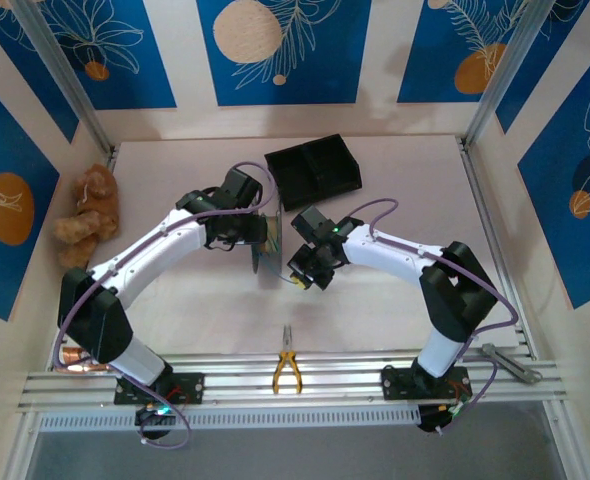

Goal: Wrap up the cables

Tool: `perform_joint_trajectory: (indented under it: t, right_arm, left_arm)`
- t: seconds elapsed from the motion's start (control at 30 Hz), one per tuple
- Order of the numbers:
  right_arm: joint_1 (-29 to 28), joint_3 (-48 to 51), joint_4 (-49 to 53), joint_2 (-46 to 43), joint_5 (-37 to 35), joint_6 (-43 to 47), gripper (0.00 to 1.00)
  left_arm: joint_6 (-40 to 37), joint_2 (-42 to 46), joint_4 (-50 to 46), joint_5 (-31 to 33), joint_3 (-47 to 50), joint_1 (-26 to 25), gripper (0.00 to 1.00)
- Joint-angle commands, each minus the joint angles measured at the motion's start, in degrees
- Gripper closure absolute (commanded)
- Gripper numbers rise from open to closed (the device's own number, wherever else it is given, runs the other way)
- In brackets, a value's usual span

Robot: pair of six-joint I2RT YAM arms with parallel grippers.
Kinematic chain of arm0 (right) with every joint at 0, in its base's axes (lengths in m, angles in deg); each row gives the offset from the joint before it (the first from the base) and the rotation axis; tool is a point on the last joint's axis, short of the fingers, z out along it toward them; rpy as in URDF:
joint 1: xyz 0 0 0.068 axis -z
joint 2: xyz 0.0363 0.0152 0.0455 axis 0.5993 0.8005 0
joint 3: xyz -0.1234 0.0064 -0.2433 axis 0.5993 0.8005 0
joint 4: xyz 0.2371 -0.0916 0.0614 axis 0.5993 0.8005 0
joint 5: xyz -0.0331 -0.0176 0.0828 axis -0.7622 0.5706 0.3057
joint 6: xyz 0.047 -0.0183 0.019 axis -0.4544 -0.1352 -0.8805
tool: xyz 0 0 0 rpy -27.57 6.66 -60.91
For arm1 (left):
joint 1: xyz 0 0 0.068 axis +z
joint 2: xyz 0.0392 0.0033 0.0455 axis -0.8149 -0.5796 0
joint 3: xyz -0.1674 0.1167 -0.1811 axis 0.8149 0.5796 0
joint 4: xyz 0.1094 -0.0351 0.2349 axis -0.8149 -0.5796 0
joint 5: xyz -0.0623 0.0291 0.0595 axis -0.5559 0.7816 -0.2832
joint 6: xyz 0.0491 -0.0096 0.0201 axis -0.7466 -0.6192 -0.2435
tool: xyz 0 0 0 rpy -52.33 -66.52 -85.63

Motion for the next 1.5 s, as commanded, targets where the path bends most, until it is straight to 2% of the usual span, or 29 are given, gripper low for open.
perform_joint_trajectory:
  t: [0.0, 0.47, 0.77, 0.93, 1.13, 1.47]
  right_arm:
    - [-0.07, 0.13, 0.47, 1.05, 0.26, 0.78, 1.00]
    - [-0.55, -0.84, 0.53, 1.89, 0.17, 1.40, 1.00]
    - [-0.59, -1.04, 0.50, 1.87, 0.11, 1.64, 1.00]
    - [-0.82, -1.44, 0.38, 2.05, 0.09, 2.17, 1.00]
    - [-1.12, -1.63, 0.03, 1.91, -0.33, 2.64, 1.00]
    - [-1.08, -1.75, -1.37, 0.19, -1.59, 6.55, 1.00]
  left_arm:
    - [-0.39, -1.22, -1.71, 1.51, -1.68, -0.34, 0.53]
    - [-0.32, -2.99, -2.28, 1.82, -2.65, -0.82, 0.47]
    - [-0.39, -3.59, -3.10, 3.81, -2.98, -0.87, 0.55]
    - [-0.39, -4.09, -3.12, 5.09, -2.97, -1.11, 0.67]
    - [-0.51, -5.33, -3.35, 6.29, -3.85, -1.11, 0.99]
    - [-0.34, -0.86, -0.94, 7.61, -4.12, -1.00, 1.00]
